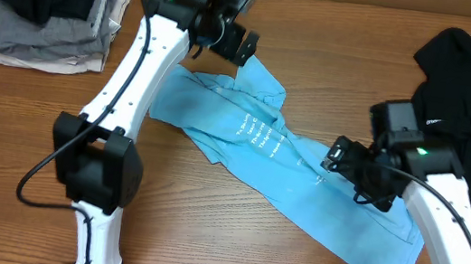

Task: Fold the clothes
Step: 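Move both grippers over the spread shirt toward its edges, then grasp the shirt's top corner with the left gripper and lift it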

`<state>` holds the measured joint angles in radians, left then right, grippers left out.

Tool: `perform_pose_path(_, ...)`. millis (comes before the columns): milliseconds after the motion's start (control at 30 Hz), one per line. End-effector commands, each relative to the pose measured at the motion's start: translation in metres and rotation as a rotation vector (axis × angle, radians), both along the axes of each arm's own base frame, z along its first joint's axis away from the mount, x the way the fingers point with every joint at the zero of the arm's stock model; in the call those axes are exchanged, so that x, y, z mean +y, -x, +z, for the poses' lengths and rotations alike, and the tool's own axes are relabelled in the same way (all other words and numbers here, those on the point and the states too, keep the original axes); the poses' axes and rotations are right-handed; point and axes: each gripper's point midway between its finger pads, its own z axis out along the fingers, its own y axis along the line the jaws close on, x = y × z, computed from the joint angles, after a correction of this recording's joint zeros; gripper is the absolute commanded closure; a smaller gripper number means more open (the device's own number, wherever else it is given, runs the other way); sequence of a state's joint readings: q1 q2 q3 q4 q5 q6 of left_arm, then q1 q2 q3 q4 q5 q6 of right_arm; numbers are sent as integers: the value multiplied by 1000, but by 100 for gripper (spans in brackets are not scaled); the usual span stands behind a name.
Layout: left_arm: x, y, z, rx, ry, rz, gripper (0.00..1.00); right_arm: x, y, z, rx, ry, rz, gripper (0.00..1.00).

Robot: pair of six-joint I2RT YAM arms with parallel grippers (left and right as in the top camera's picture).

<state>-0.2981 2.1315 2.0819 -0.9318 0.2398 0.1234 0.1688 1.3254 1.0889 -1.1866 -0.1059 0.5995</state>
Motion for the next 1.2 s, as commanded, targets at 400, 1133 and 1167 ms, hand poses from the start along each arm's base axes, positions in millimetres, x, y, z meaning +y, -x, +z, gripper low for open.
perform_pose_path(400,-5,-61,-43,-69,-84,-23,0,-2,10,-12,-23,-79,-43,0)
perform_pose_path(1133,-26,-65,-157,52,-96,-100,0,-4,3,-11,-61,-56,10,0)
perform_pose_path(1167,-27,-63,-163,58,-107,-112,0,-4,3,-11,-62,-56,10,0)
